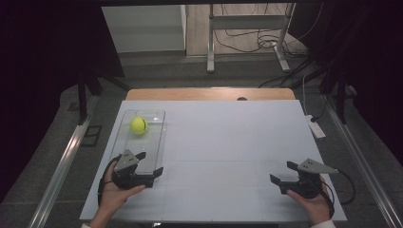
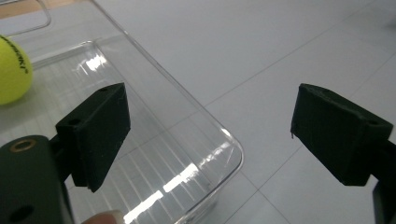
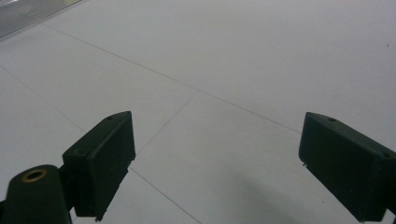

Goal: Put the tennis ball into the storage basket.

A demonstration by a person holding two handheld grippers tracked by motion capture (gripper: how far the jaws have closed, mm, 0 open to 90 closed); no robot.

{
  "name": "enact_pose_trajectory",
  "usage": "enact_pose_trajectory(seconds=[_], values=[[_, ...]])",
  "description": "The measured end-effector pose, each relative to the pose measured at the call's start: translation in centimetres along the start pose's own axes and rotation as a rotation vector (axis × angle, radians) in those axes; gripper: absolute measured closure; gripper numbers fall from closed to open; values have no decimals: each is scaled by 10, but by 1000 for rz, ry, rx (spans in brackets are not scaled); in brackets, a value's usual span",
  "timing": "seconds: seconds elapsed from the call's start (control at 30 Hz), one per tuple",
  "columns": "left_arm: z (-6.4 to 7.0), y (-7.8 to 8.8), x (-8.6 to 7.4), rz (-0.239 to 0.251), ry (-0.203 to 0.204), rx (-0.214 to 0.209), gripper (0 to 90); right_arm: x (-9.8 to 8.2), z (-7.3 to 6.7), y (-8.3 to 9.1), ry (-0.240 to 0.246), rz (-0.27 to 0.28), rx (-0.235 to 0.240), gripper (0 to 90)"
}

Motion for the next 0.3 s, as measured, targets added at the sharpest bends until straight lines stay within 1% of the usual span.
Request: enact_pose_trajectory(seconds=[0.1,0.3], values=[[0,1,-2,-1,-5,1,126,0,0,0,2,2,1,108],[1,3,-4,-2,-8,-17,124,1,-1,-1,4,10,4,109]])
Point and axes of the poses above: each handheld gripper's, and its own axes: y roughly backward along the jaws, x roughly out of its top, z roughly to its right, the point moved 2 cm from there along -y, roughly forward along the jaws, and after that the axes turned 10 degrees about y, right-handed, at the moved point
